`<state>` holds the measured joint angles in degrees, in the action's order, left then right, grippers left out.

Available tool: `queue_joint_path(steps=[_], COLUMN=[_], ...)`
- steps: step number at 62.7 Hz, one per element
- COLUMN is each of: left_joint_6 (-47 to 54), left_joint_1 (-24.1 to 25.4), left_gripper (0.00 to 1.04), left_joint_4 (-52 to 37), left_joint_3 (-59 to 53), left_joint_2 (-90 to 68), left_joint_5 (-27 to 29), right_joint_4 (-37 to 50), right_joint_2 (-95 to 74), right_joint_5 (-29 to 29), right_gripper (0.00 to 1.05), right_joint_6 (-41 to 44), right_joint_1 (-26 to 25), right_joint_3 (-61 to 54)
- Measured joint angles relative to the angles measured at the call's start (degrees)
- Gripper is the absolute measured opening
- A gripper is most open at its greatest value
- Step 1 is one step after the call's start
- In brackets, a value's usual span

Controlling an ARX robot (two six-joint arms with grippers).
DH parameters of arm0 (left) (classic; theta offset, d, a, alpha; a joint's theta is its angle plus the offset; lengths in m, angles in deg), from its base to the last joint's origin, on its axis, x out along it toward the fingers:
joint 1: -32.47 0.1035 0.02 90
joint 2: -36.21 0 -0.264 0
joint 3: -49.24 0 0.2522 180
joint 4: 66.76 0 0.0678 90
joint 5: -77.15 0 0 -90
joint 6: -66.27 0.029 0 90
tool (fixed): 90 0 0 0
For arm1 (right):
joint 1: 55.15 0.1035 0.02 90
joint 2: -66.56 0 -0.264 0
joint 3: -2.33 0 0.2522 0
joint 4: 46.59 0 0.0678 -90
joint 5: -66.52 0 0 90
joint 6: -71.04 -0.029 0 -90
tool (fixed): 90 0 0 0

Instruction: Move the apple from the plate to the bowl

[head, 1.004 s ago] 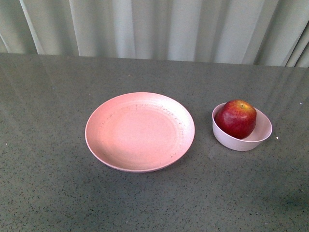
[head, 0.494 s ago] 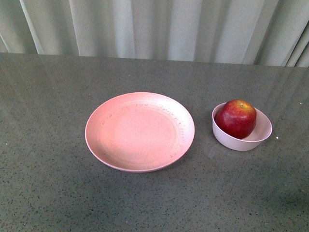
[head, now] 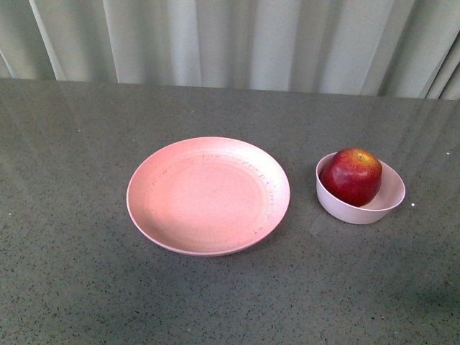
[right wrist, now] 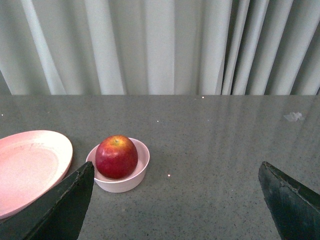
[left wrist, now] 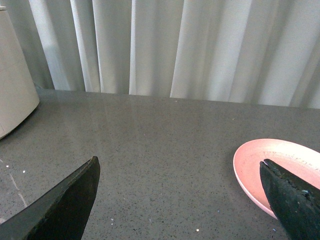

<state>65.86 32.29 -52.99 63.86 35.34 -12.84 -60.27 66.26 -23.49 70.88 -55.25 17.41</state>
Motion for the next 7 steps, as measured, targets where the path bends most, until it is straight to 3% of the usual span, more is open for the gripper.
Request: queue_joint_path(steps=[7], left_joint_6=[0.00], left_joint_1=[0.00], left_gripper=[0.96], left_joint_4=[0.00], left_joint_3=[0.00], left_joint_2=[0.00], left_joint_5=[0.00], right_joint_4=[0.00], right_joint_2=[0.00], right_joint_5=[0.00], right_gripper=[0.96], right_joint_6=[0.02], right_joint_1=[0.00], right_joint_3=[0.00])
